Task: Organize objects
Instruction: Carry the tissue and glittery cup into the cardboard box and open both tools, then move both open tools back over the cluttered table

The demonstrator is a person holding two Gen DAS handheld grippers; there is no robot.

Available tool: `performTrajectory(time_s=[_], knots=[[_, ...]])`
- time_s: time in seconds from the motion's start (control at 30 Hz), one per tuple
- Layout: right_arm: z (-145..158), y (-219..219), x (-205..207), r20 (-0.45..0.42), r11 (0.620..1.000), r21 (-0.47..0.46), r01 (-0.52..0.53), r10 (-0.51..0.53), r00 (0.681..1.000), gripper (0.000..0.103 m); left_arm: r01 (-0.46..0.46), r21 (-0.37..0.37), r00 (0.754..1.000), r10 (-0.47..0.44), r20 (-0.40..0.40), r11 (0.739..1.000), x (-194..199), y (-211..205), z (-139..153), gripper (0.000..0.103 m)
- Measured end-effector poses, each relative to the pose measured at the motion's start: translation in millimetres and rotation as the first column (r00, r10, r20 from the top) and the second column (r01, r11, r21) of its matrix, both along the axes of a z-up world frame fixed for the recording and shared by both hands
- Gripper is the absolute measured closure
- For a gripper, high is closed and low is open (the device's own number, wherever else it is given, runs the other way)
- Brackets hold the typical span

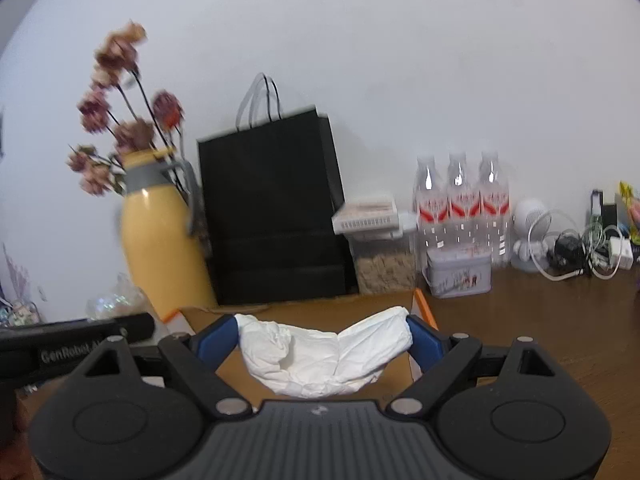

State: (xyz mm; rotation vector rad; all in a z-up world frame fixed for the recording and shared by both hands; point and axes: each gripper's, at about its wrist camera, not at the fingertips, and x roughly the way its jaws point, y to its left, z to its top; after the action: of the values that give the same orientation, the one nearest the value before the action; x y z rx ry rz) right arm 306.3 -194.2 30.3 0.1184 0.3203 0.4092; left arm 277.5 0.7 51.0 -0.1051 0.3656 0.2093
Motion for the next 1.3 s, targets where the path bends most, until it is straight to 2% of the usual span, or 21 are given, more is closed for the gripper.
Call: performTrajectory(time_s=[0.07,0.23,0.37,0.5,0.53,0.57,0.6,0.63,0.67,0.77,1.3], knots=[[-6.2,4.3,11.1,-0.019,1.000,-0.015,0.018,-0.018,1.000,0.014,-0.009,-0.022,1.000,0.009,-0.027,1.000,11.6,4.7,-5.8,0.063],[-19.6,6.1,19.8,-0.058,0.999,-0.052,0.009,-0.012,0.998,0.014,0.013,-0.005,0.997,-0.013,-0.074,1.000,17.3,6.9,-21.7,0.063],[-22.9,8.6,18.9,-0.075,0.997,-0.075,-0.002,-0.004,0.997,0.014,0.025,-0.002,0.997,-0.025,-0.073,1.000,14.7,6.3,-23.1,0.062],[-21.7,9.5,15.3,-0.073,0.995,-0.096,-0.006,-0.001,0.997,0.012,0.022,-0.001,0.998,-0.022,-0.057,1.000,10.3,5.3,-20.6,0.052],[-21.2,9.6,14.0,-0.076,0.995,-0.101,-0.009,0.001,0.997,0.010,0.026,0.002,0.998,-0.026,-0.054,1.000,9.3,4.8,-19.6,0.043],[-20.5,9.6,13.1,-0.076,0.994,-0.104,-0.010,0.002,0.997,0.008,0.024,0.006,0.998,-0.024,-0.051,1.000,8.4,4.3,-18.6,0.025],[-19.6,9.2,12.2,-0.076,0.994,-0.107,-0.010,0.002,0.997,0.006,0.005,0.015,0.999,-0.004,-0.042,1.000,6.9,4.0,-17.7,0.019],[-19.0,9.0,10.8,-0.076,0.994,-0.110,-0.009,0.001,0.997,0.003,-0.020,0.024,0.999,0.021,-0.028,1.000,5.4,4.3,-16.9,0.000],[-18.4,8.6,9.7,-0.076,0.994,-0.112,-0.007,-0.002,0.997,0.000,-0.032,0.021,0.999,0.032,-0.009,0.999,3.6,5.7,-16.4,0.000],[-17.1,8.9,8.1,-0.077,0.992,-0.125,0.006,-0.016,0.997,0.000,-0.041,-0.011,0.999,0.041,-0.006,0.999,2.9,10.7,-14.5,0.000],[-6.4,4.5,-5.9,-0.037,0.992,-0.130,0.011,-0.016,0.999,0.000,-0.036,-0.019,0.999,0.036,0.021,0.999,-7.6,11.5,-8.0,0.000]])
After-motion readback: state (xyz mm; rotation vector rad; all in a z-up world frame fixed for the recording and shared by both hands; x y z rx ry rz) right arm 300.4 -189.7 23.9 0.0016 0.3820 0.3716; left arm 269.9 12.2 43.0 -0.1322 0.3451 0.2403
